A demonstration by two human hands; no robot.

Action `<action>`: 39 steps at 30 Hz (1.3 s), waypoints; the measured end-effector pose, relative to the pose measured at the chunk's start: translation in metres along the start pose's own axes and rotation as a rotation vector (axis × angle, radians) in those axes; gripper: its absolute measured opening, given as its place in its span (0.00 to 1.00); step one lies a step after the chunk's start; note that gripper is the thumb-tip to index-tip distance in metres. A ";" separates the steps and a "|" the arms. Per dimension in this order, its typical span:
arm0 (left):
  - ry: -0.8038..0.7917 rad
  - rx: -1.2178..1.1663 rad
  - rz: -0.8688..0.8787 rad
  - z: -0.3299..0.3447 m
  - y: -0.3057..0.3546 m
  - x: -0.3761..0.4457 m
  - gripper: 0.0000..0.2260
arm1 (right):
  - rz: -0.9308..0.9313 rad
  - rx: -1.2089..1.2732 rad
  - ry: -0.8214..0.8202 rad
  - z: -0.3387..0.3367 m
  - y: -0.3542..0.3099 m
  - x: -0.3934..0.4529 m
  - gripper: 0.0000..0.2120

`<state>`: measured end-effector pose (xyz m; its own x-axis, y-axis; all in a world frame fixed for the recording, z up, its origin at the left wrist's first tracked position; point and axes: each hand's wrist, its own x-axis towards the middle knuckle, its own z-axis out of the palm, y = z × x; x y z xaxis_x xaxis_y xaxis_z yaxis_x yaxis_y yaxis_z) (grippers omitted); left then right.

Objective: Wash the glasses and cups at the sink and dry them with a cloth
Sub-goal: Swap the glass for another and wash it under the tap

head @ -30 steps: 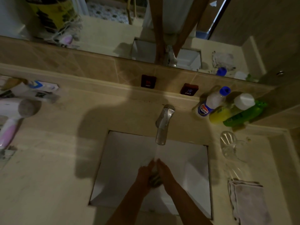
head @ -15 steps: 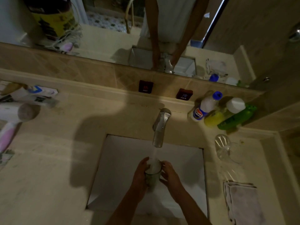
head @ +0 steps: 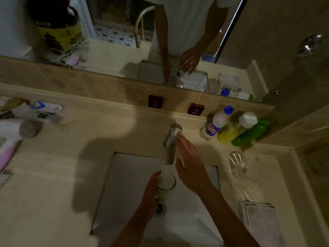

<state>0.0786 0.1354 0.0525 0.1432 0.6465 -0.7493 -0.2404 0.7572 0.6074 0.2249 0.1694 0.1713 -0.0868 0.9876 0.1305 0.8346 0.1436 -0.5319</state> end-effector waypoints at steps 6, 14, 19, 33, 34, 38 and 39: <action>-0.019 0.011 -0.022 -0.004 0.001 0.001 0.19 | -0.139 -0.315 -0.016 0.024 0.004 -0.004 0.32; -0.073 0.030 -0.006 -0.016 -0.010 0.003 0.24 | -0.040 -0.256 -0.087 0.038 0.007 -0.011 0.34; -0.084 0.011 0.072 -0.021 -0.015 -0.004 0.22 | 0.080 0.147 -0.046 0.031 0.012 -0.013 0.39; -0.110 -0.175 0.003 -0.015 -0.007 -0.049 0.25 | 0.695 0.754 -0.020 0.106 -0.030 -0.141 0.58; -0.125 -0.224 -0.022 -0.013 -0.005 -0.056 0.26 | 0.680 0.766 -0.001 0.105 -0.033 -0.140 0.63; -0.167 -0.293 -0.014 -0.014 0.001 -0.077 0.26 | 0.595 0.823 0.083 0.088 -0.041 -0.130 0.61; -0.163 -0.291 -0.009 -0.016 0.001 -0.081 0.27 | 0.589 0.827 0.106 0.083 -0.040 -0.127 0.57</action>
<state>0.0518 0.0824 0.1094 0.2930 0.6643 -0.6876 -0.4991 0.7197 0.4826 0.1571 0.0430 0.1062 0.2982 0.9106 -0.2862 0.0880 -0.3248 -0.9417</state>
